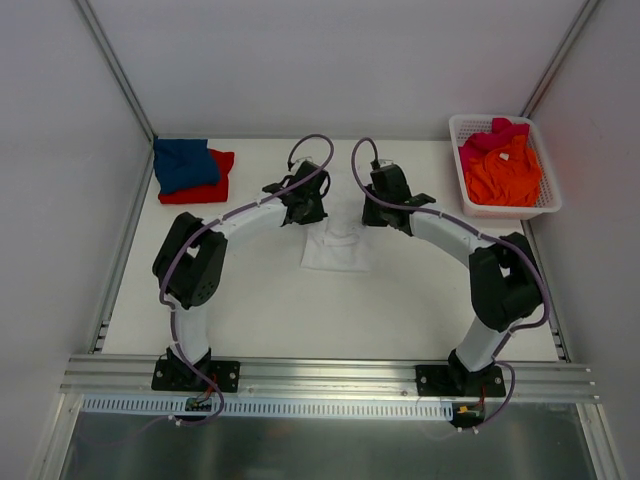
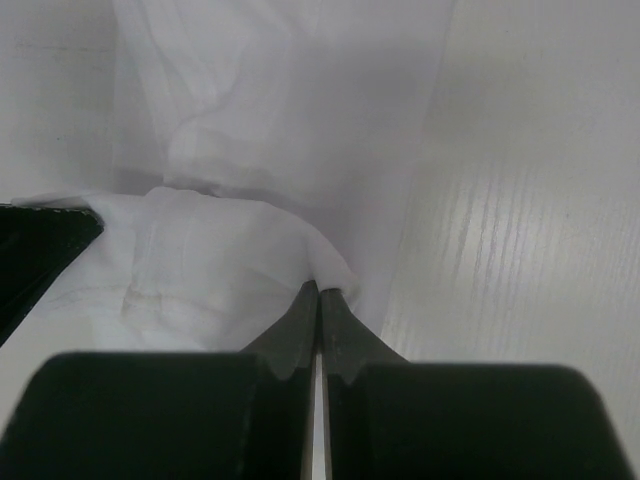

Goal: Fold and stack the t-shirts
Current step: Fold the tshirt

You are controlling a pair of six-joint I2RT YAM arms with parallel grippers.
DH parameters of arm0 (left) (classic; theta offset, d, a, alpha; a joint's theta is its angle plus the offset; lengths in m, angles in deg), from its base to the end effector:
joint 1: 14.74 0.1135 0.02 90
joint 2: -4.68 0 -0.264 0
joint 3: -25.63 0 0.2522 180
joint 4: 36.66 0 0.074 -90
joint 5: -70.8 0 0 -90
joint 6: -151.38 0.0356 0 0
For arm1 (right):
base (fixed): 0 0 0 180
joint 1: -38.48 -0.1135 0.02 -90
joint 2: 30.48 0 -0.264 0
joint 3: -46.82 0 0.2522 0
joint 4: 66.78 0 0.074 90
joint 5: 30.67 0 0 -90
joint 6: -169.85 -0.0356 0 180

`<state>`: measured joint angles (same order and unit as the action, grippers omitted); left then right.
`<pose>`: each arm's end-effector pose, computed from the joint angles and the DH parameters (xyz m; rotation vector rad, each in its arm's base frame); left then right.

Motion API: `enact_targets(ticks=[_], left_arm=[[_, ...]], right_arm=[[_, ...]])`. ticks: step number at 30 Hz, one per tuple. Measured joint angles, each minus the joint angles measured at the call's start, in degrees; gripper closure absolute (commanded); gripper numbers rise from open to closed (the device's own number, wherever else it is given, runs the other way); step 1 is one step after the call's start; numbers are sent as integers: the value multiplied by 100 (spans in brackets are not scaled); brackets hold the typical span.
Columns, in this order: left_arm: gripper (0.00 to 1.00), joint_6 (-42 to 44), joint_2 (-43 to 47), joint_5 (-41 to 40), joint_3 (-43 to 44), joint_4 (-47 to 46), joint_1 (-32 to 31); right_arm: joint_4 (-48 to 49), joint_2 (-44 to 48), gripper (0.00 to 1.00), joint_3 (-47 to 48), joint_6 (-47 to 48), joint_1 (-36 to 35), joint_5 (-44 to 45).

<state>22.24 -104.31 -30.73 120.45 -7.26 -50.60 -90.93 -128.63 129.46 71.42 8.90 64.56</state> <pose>0.3521 -0.2457 0.2263 -0.1689 2.3451 -0.4252 0.3362 0.1871 0.2375 -0.3689 2.2416 0.2495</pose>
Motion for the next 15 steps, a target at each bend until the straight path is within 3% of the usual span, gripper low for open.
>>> enact_targets(ticks=[15], left_arm=[[100,144,-713,426,549,-44,260]], right_arm=[[181,-608,99,105,-2,240,-282]])
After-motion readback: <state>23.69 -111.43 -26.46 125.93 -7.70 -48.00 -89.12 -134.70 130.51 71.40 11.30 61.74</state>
